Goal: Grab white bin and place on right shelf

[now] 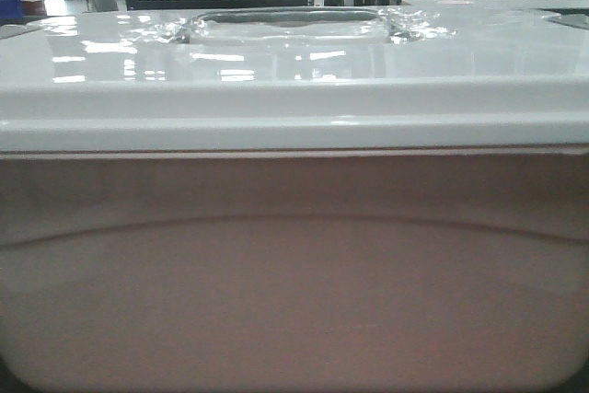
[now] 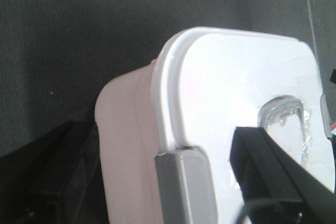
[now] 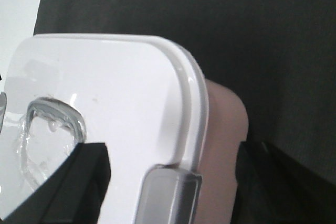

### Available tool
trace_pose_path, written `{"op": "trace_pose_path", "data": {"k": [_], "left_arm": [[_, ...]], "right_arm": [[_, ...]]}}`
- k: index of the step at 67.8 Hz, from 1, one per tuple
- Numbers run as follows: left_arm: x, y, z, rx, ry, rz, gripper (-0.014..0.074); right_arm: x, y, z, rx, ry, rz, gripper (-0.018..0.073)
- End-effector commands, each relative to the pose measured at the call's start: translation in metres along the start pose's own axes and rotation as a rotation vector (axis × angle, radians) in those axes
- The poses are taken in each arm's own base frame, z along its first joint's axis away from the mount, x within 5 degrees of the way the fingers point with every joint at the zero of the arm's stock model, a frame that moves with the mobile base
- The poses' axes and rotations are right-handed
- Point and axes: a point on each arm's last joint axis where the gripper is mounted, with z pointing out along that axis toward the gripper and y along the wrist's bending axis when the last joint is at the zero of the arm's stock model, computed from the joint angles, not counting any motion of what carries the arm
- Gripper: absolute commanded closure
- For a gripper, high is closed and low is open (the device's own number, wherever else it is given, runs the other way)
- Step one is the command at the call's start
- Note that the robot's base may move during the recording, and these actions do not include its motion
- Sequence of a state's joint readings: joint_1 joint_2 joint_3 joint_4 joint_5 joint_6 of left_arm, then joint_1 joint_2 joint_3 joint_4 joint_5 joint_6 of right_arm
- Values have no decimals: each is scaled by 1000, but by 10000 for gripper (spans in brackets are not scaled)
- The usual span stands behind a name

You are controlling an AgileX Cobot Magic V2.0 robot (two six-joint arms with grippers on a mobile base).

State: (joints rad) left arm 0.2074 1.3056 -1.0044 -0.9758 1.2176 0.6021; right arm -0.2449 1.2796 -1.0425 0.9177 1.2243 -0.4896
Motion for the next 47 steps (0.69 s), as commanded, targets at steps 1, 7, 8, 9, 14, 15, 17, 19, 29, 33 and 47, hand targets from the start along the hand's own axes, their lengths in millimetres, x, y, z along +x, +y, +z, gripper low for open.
{"op": "trace_pose_path", "data": {"k": [1,7,8,9,14,15,17,19,29,33,47], "left_arm": [[5,-15,-4,116,25,4,176],[10,-15,-3,117,31,-5,176],[11,-15,-3,117,31,-5,176],[12,-15,-3,117,32,-6,176],[15,-17,-5,118,28,-2,176],[16,-17,-5,118,29,-3,176],[17,-18,-5,118,28,-2,176],[19,-19,-6,118,26,0,176],[25,-21,-6,133,17,-8,176],[25,-22,-5,150,11,-11,176],[28,-21,-1,188,-5,-4,176]], "right_arm": [[14,13,-3,-120,55,0,-30],[22,12,1,-154,57,23,-30],[24,11,2,-158,58,27,-30],[26,11,2,-160,58,29,-30],[32,12,2,-162,61,33,-30],[33,12,2,-162,62,35,-30],[35,12,2,-162,63,35,-30],[36,13,2,-164,60,33,-30],[42,19,-1,-180,44,21,-30],[46,19,-1,-180,45,23,-30],[55,14,5,-191,64,46,-30]]}}
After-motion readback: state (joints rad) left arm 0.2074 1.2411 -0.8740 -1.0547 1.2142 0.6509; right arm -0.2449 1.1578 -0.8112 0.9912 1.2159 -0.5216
